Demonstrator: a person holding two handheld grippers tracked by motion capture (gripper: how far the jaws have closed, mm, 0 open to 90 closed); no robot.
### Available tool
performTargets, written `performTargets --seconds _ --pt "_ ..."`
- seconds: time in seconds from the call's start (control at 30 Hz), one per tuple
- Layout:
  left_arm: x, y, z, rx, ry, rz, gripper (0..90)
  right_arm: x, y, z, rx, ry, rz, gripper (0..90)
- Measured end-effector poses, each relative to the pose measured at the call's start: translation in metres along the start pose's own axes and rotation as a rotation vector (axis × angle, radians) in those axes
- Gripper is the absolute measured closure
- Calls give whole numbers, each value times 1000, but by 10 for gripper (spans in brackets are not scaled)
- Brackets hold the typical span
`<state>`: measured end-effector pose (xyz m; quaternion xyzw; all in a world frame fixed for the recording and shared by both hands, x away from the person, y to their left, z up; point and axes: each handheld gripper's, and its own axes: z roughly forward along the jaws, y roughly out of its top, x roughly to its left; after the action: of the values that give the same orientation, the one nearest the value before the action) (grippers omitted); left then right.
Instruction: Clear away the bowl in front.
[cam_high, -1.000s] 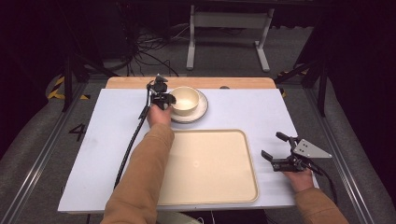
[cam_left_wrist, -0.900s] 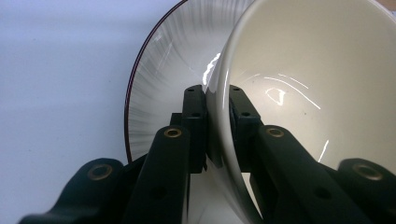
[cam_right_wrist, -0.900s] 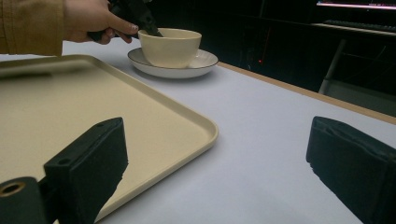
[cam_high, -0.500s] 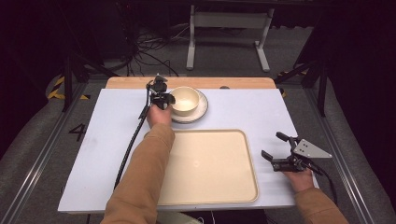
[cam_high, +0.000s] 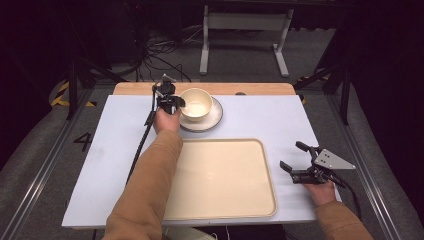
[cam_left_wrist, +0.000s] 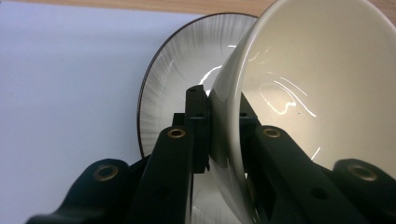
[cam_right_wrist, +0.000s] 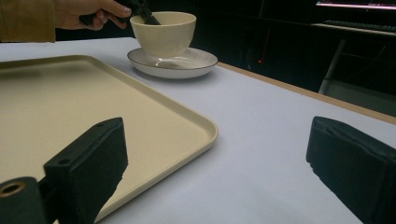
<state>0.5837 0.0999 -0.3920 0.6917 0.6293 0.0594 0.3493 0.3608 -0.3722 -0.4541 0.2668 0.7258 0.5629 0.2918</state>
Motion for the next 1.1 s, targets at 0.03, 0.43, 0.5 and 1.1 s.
performTargets --seconds 0.03,0.43,0.5,1.1 --pt "0 1 -2 -3 2 0 828 0 0 0 0 0 1 55" --pt "-5 6 -27 -3 21 65 827 0 0 0 -1 1 -3 55" --pt "-7 6 -30 0 8 79 828 0 0 0 0 1 -3 55" --pt "-14 -8 -71 25 -69 233 828 0 0 0 1 1 -1 55"
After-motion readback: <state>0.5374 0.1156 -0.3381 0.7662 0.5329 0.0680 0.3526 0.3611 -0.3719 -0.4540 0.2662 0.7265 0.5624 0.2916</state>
